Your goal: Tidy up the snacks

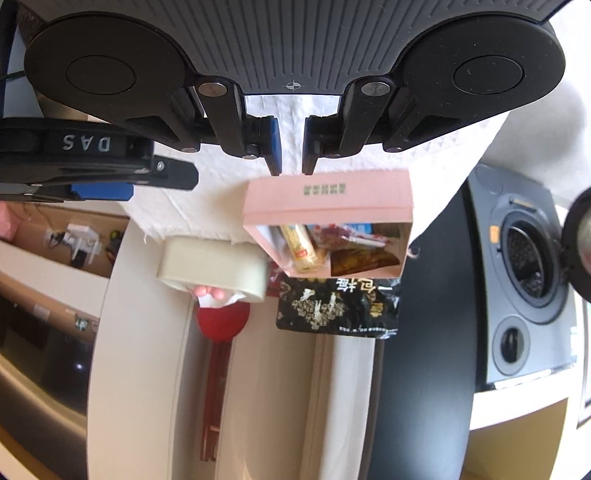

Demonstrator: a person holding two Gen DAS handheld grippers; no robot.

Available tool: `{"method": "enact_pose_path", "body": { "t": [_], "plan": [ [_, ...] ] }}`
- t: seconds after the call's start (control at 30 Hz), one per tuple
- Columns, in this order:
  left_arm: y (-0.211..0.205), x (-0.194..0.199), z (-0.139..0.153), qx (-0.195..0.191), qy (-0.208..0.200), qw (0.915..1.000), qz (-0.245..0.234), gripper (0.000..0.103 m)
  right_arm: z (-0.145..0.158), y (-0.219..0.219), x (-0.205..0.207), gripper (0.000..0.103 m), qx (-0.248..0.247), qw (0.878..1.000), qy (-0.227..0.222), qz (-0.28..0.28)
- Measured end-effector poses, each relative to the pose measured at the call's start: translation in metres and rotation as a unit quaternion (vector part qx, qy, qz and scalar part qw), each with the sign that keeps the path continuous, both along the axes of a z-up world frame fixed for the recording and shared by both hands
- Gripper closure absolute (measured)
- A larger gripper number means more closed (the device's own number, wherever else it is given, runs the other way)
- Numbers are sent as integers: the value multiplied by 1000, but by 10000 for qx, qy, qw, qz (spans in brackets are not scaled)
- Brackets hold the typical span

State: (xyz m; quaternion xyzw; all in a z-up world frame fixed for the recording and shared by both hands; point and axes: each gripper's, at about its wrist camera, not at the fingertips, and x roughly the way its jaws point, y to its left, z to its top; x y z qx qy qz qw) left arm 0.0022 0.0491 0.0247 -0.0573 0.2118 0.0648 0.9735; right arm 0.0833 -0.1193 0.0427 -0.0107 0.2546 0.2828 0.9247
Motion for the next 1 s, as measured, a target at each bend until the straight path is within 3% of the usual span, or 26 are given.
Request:
{"method": "enact_pose_path", "body": {
  "t": [0.17,1.0],
  "plan": [
    [-19,-15,3,392,-64,9991,130,88,-4,-9,-12,24,-45,10000,35,-23],
    [-22,-19,6,193,117,9996,180,88,-8,-9,-15,24,-56,9998,166,36]
  ]
}}
